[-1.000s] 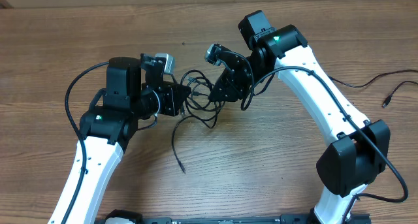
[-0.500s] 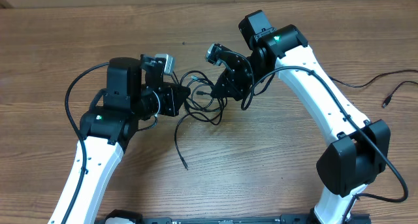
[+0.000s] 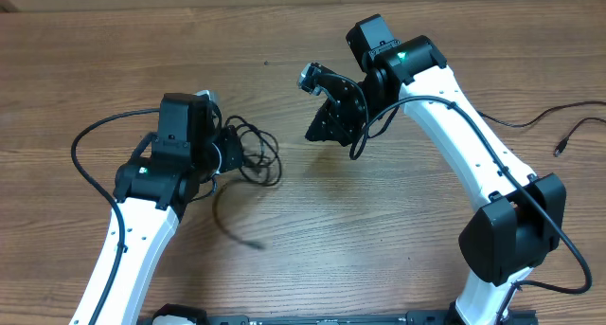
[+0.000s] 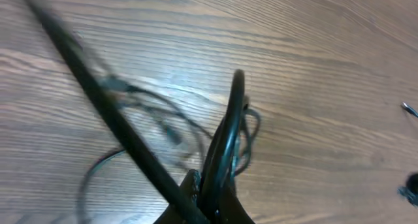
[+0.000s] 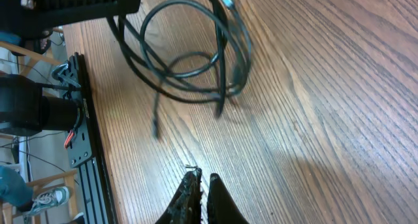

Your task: Untangle cables

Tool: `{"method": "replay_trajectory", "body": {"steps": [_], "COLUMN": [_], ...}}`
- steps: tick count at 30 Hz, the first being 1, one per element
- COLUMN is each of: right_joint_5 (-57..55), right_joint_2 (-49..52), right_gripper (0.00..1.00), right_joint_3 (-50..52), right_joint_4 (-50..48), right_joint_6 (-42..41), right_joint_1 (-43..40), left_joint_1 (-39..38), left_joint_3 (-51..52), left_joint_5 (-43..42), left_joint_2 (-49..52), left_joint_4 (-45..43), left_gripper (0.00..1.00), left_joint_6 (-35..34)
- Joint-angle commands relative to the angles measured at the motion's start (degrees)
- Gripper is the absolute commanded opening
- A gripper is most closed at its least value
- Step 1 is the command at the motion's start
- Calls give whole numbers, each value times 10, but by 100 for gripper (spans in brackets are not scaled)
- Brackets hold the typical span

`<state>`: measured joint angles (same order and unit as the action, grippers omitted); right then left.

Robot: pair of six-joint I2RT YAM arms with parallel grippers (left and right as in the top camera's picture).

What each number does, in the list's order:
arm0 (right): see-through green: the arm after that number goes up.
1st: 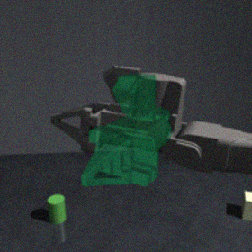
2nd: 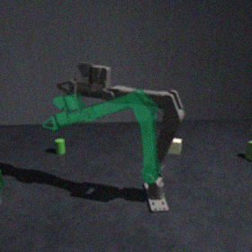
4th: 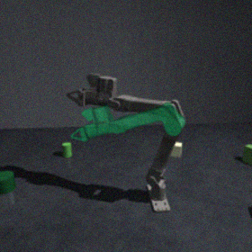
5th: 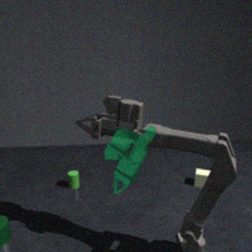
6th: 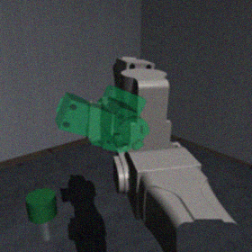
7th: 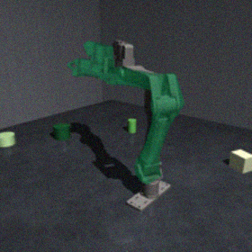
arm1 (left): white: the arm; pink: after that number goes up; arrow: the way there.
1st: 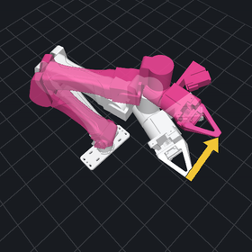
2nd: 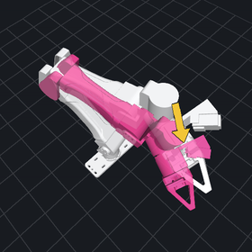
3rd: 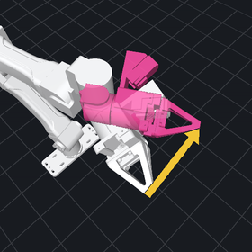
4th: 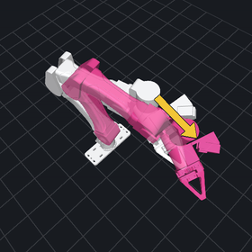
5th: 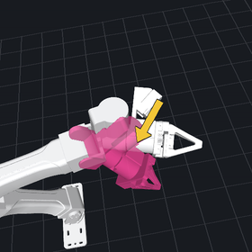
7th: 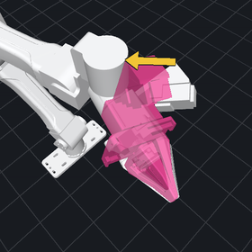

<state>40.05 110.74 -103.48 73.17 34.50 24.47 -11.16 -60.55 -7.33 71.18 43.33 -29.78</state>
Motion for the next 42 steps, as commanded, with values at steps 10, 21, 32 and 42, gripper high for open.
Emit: {"method": "replay_trajectory", "body": {"steps": [10, 21, 32, 42], "right_joint_5": [0, 1, 83, 87], "right_joint_2": [-23, -23, -23, -23], "right_gripper": [64, 71, 45, 4], "right_joint_3": [-7, -7, -7, -7], "right_joint_4": [-5, -24, 0, 3], "right_joint_6": [2, 3, 66, 62], "right_joint_1": [-1, -1, -1, -3], "left_joint_1": [3, 3, 3, 3], "left_joint_3": [-10, -11, -11, -11], "left_joint_5": [-73, -332, -346, -342], "left_joint_2": [1, 0, 0, 0], "left_joint_4": [-6, -21, -91, -86], "left_gripper": [4, 4, 4, 57], "left_joint_6": [111, 375, 375, 344]}}
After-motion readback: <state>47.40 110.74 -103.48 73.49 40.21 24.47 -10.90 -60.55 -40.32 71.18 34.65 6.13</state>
